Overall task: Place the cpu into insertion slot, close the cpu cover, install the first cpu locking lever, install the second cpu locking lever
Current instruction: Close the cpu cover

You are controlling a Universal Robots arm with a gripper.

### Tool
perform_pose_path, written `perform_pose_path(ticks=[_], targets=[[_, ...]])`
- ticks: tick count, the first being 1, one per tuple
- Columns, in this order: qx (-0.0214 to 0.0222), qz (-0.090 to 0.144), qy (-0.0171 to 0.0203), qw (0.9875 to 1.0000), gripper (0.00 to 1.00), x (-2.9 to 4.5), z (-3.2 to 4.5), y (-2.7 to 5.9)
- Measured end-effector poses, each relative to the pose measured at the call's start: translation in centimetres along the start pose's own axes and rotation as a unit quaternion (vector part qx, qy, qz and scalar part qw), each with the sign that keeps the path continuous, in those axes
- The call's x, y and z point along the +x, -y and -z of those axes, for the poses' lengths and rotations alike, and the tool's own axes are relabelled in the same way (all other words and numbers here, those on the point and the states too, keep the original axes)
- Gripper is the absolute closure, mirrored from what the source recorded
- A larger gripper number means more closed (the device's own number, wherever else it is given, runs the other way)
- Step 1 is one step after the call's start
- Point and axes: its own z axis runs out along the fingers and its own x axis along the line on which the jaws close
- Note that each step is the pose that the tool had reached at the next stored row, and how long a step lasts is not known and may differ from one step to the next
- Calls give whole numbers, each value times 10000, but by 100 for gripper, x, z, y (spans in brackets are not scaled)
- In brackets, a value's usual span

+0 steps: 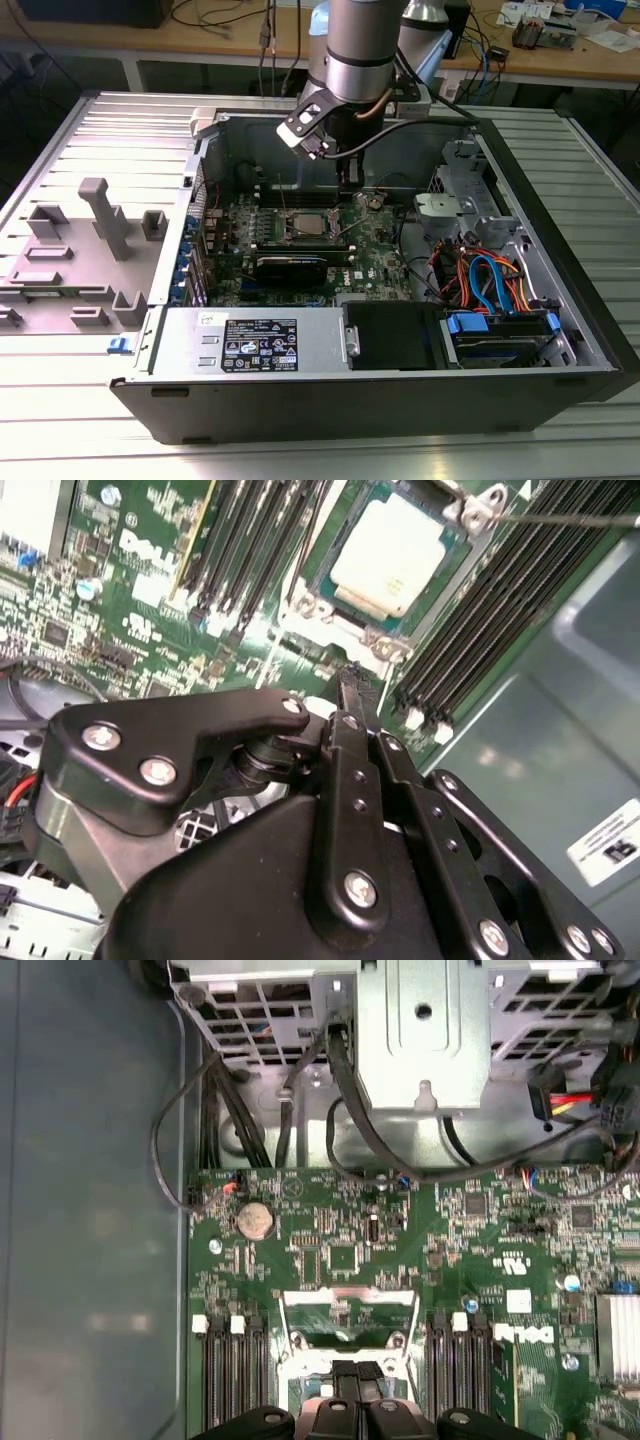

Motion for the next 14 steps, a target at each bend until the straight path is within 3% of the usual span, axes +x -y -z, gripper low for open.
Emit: perform_pose_path(ticks=[14], targets=[[0, 1, 1, 10000, 89, 18, -12, -405]])
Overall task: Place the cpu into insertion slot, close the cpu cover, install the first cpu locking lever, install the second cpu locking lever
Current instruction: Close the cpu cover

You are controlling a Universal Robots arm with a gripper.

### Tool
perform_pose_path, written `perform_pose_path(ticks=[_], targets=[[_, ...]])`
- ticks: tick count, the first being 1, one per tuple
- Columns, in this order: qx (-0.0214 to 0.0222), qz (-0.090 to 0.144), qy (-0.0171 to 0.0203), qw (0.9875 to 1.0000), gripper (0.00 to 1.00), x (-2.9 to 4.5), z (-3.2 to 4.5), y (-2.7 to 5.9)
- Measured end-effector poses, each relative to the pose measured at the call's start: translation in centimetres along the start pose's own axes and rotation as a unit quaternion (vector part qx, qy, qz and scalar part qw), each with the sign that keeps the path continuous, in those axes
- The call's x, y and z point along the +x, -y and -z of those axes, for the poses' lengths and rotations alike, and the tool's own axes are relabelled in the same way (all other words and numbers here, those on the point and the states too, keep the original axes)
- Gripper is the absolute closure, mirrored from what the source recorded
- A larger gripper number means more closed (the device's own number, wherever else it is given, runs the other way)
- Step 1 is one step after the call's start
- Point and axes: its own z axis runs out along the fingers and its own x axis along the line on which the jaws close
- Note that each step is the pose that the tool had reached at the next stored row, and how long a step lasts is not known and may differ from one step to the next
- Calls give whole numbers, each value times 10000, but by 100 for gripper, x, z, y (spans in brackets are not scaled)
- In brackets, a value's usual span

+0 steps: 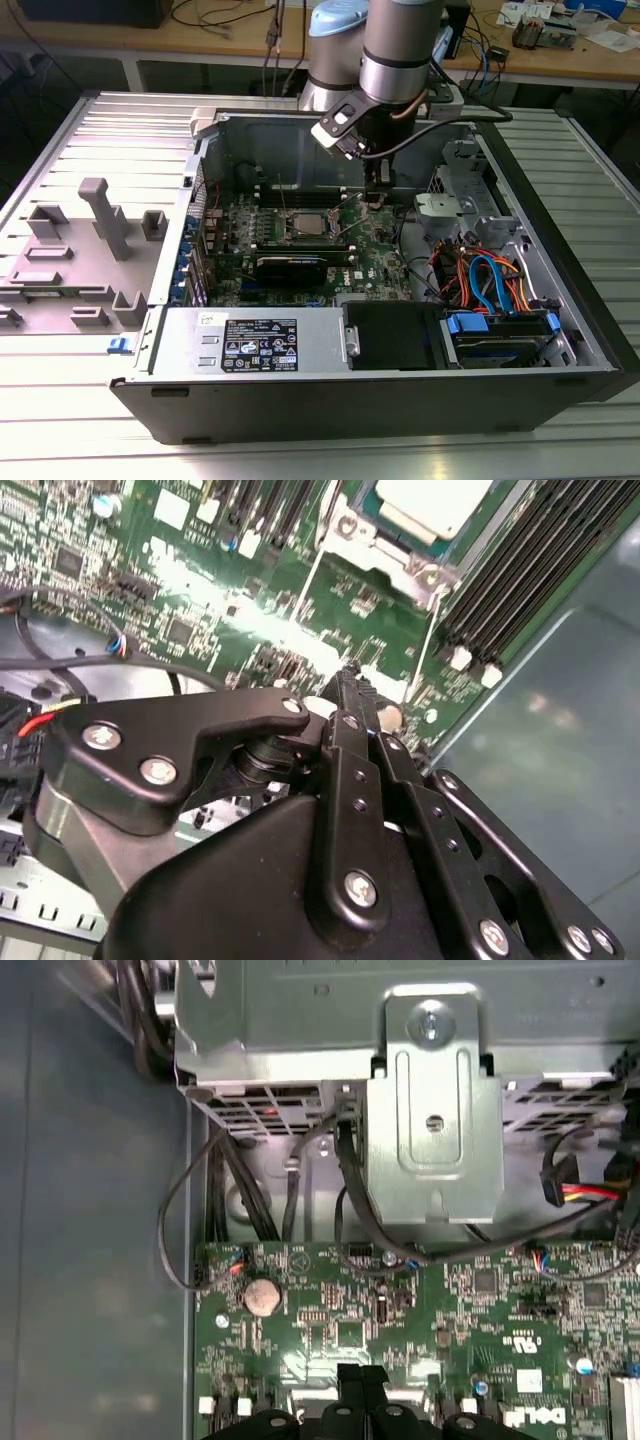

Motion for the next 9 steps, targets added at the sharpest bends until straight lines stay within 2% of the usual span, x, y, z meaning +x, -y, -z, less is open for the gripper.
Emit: perform_pose_path(ticks=[1, 4, 9], targets=[[0, 0, 0, 10000, 89, 3, -2, -64], [1, 56, -1, 10000, 89, 4, -8, -128], [19, 146, -4, 9999, 89, 5, -90, -142]])
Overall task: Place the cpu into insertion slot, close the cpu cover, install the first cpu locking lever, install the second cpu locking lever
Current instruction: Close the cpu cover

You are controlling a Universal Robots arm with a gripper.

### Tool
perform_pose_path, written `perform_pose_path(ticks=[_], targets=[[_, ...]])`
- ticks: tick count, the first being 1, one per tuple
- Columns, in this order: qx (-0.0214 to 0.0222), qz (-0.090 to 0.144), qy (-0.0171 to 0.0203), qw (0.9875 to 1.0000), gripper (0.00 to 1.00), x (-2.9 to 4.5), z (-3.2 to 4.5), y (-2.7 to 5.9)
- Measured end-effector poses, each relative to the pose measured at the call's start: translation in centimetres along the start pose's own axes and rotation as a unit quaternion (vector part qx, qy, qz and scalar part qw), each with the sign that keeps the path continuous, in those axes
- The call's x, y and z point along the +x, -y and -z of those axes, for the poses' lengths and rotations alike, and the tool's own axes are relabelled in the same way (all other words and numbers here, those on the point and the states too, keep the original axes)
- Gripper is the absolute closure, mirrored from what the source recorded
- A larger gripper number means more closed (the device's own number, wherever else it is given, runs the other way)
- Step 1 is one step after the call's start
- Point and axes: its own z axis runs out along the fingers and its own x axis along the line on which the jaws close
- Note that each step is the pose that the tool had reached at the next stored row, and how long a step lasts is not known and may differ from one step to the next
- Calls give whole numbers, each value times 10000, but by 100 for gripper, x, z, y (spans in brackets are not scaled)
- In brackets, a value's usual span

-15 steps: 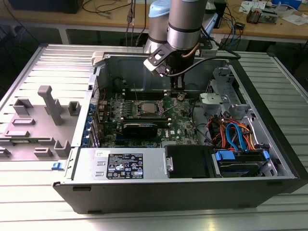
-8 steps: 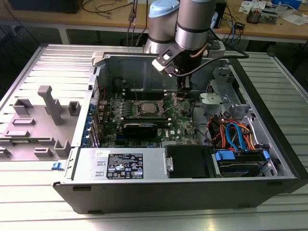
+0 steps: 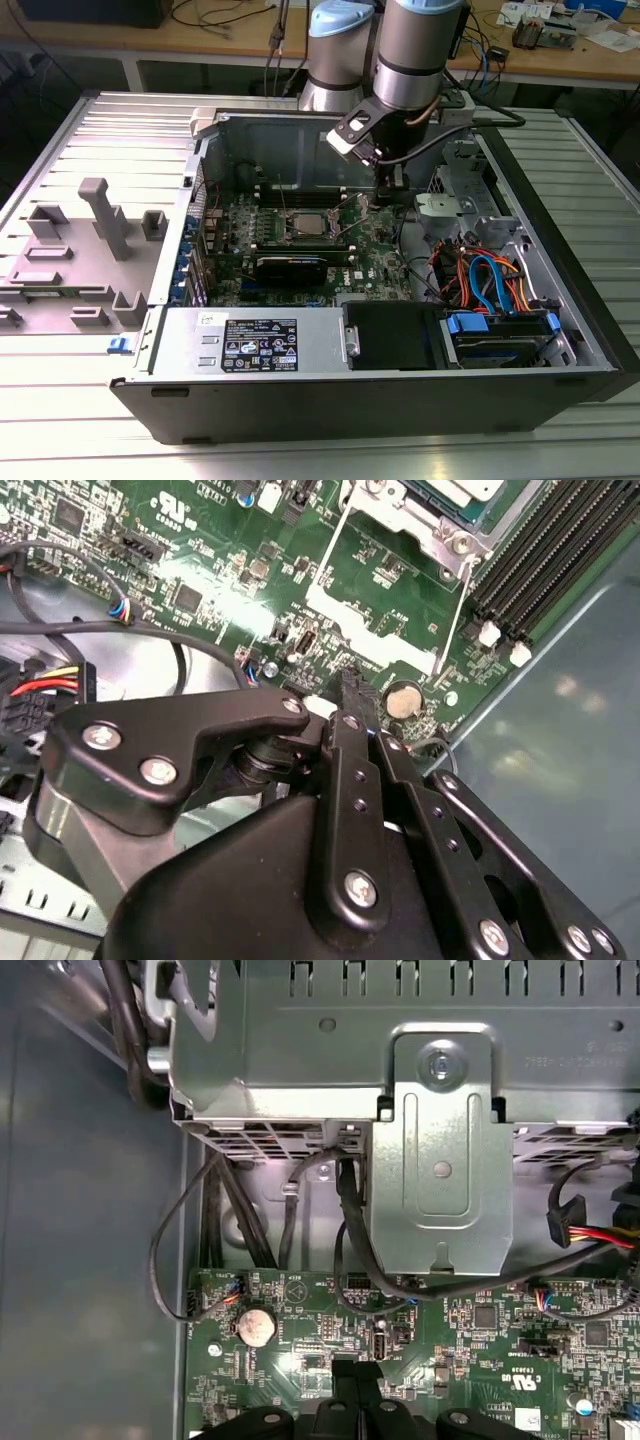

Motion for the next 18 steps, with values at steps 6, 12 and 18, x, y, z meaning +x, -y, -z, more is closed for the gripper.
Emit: perform_pose_path(ticks=[6, 12, 18], targets=[[15, 21, 0, 10000, 89, -1, -33, 5], [15, 38, -2, 10000, 89, 1, -32, 55], [15, 41, -2, 10000, 89, 2, -31, 112]])
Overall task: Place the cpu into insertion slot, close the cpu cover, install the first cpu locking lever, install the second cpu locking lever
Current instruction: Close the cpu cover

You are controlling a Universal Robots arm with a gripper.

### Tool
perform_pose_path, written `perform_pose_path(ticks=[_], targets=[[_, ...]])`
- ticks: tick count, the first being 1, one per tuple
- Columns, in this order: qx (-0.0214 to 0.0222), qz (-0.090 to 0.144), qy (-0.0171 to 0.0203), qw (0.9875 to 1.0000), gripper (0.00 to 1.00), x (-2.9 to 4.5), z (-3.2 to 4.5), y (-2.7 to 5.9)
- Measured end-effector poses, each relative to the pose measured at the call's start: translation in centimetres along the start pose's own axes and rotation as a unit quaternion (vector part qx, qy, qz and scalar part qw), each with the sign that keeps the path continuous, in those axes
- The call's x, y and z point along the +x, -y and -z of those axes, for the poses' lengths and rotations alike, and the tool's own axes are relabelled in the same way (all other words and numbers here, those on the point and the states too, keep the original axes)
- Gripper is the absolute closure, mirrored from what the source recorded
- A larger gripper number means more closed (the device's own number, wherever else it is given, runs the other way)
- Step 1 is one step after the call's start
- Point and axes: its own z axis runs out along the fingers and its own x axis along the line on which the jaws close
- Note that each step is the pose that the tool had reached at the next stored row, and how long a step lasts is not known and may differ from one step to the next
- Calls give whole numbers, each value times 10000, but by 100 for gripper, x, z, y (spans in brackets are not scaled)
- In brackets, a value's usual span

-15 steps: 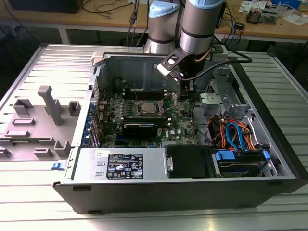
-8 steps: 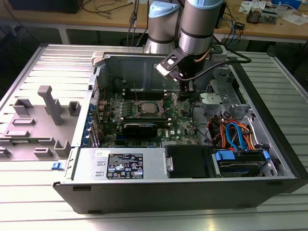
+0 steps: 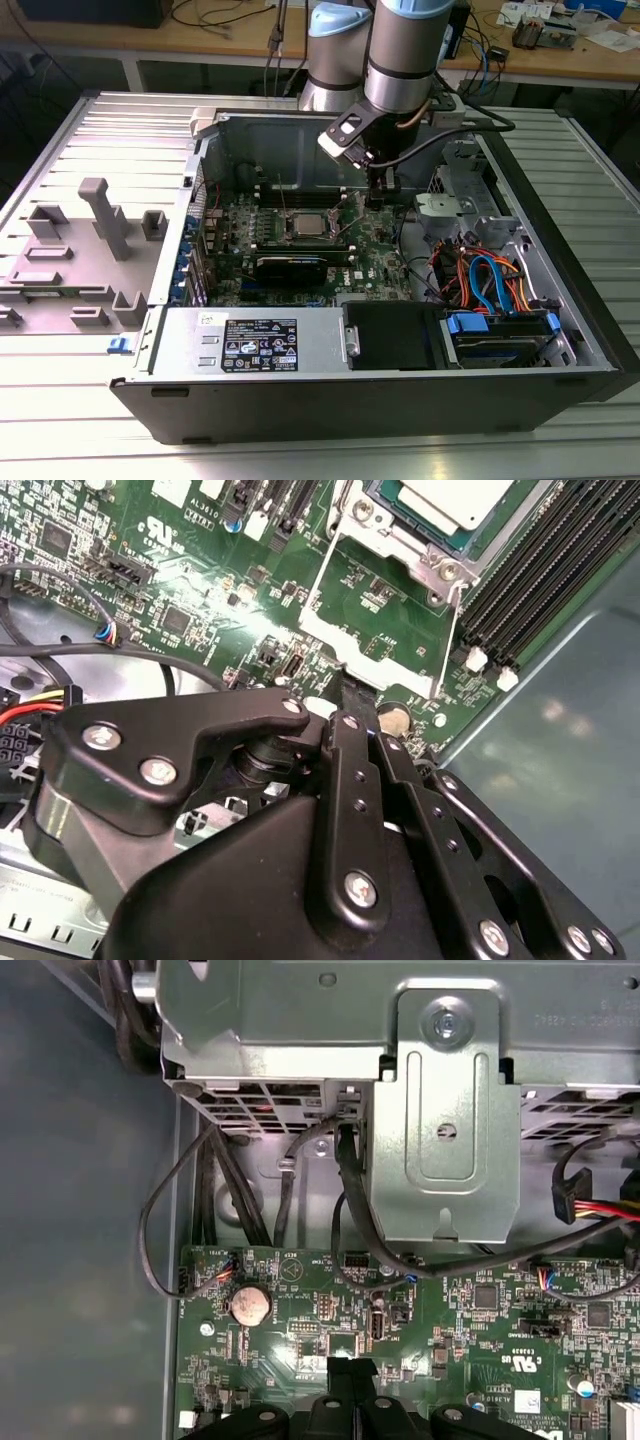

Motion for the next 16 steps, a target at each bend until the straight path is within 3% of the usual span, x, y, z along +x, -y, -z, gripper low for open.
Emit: perform_pose_path(ticks=[16], targets=[[0, 1, 0, 10000, 89, 2, 0, 41]])
